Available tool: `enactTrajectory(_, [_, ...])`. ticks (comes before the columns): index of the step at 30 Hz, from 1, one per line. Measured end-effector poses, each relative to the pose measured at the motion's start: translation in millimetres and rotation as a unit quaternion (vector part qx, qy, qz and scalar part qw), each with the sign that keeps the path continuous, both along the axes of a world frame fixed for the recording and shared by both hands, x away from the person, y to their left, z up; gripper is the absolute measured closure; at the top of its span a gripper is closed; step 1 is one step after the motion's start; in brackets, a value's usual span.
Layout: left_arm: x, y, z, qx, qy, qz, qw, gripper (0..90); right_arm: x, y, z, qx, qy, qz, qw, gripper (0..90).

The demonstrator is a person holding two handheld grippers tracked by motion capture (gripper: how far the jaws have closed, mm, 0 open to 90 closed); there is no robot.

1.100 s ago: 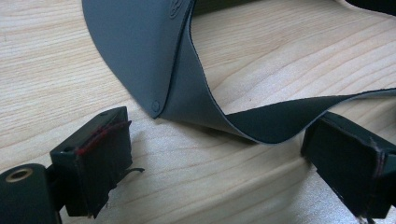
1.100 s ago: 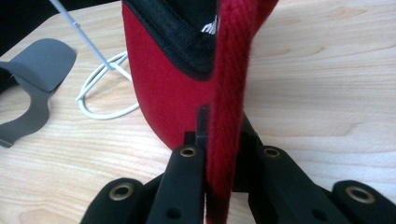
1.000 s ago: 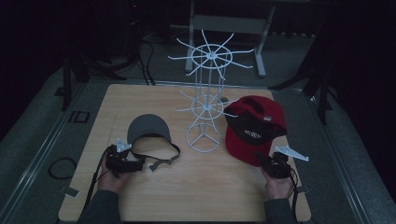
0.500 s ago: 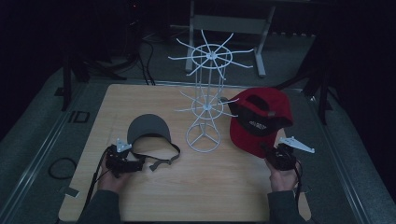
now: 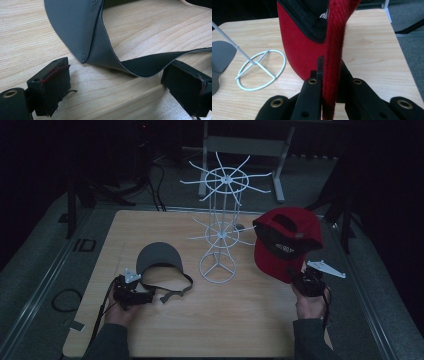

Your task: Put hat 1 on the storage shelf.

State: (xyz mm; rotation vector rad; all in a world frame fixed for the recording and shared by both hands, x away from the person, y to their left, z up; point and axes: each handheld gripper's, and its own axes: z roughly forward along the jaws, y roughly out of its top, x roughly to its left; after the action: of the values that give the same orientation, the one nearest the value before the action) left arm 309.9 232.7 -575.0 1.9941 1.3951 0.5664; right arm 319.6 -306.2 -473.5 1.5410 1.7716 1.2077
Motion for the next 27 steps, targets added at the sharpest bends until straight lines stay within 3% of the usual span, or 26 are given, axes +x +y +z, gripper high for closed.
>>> enactTrajectory(27, [0.0,0.0,0.0,0.0,0.001,0.0,1.0,8.6,24.3,9.5,43.2,-0.002,-0.026,0.014,0.9996,86.2])
